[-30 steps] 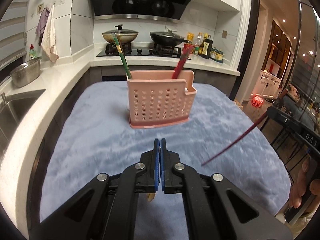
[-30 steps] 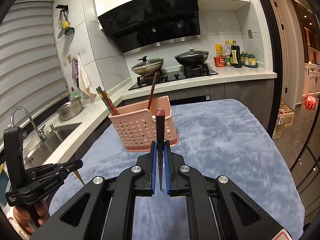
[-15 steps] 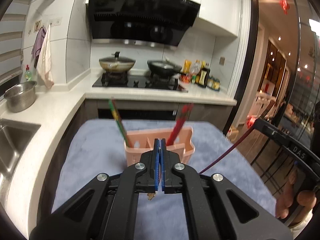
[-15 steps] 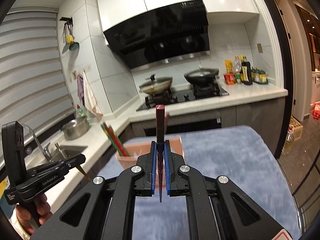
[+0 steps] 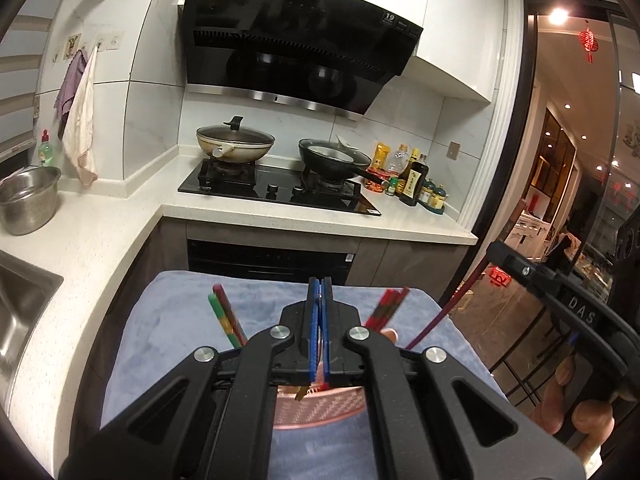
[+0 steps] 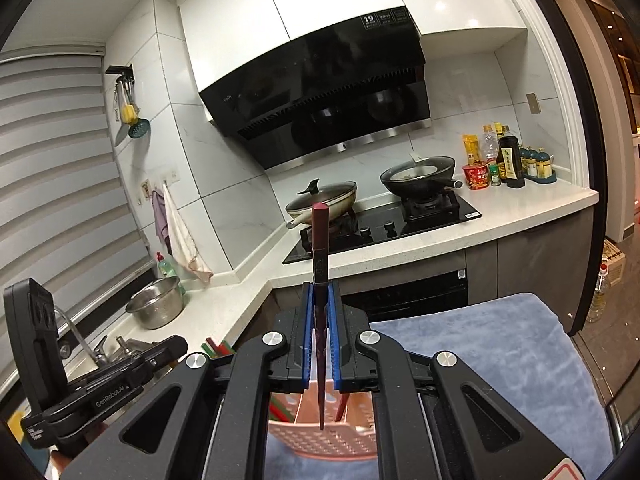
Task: Organize utensils
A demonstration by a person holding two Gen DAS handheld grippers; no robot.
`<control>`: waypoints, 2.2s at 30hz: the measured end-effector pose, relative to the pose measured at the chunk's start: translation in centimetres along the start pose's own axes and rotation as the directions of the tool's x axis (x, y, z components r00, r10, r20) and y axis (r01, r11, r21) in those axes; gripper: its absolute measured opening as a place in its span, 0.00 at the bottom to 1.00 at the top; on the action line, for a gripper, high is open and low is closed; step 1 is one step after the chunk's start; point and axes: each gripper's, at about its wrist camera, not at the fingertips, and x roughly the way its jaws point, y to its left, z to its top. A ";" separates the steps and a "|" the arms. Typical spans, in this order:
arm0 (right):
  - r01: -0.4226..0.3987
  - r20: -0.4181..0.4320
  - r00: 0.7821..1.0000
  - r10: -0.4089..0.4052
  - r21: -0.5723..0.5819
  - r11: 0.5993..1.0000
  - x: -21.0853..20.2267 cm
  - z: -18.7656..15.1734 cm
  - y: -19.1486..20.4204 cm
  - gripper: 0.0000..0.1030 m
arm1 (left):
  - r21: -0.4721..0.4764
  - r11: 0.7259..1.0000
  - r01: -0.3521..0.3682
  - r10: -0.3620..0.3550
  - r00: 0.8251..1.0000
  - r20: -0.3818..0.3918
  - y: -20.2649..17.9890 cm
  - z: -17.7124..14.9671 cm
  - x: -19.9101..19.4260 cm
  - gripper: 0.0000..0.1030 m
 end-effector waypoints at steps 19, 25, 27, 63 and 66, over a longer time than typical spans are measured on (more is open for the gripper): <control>0.010 -0.067 0.998 -0.010 -0.002 1.000 4.6 -0.8 0.7 0.07 | -0.028 0.999 -0.033 0.030 0.995 -0.096 2.3 -1.3 5.0 0.01; 0.036 -0.135 0.990 -0.038 -0.015 0.999 6.4 -3.1 0.1 0.07 | -0.024 0.999 -0.036 0.034 0.993 -0.115 2.3 -2.2 5.7 0.01; 0.037 -0.150 0.988 -0.039 -0.019 0.999 6.6 -3.4 0.0 0.08 | -0.016 0.999 -0.048 0.046 0.993 -0.107 2.2 -2.4 5.6 0.02; 0.165 -0.275 0.937 -0.214 -0.190 0.968 -2.5 -16.0 1.3 0.62 | 0.124 0.922 -0.368 0.382 0.917 -0.117 0.0 -14.0 -1.2 0.85; 0.184 -0.279 0.931 -0.235 -0.197 0.963 -2.9 -16.6 1.3 0.69 | 0.129 0.919 -0.372 0.387 0.915 -0.117 -0.3 -14.5 -1.6 0.88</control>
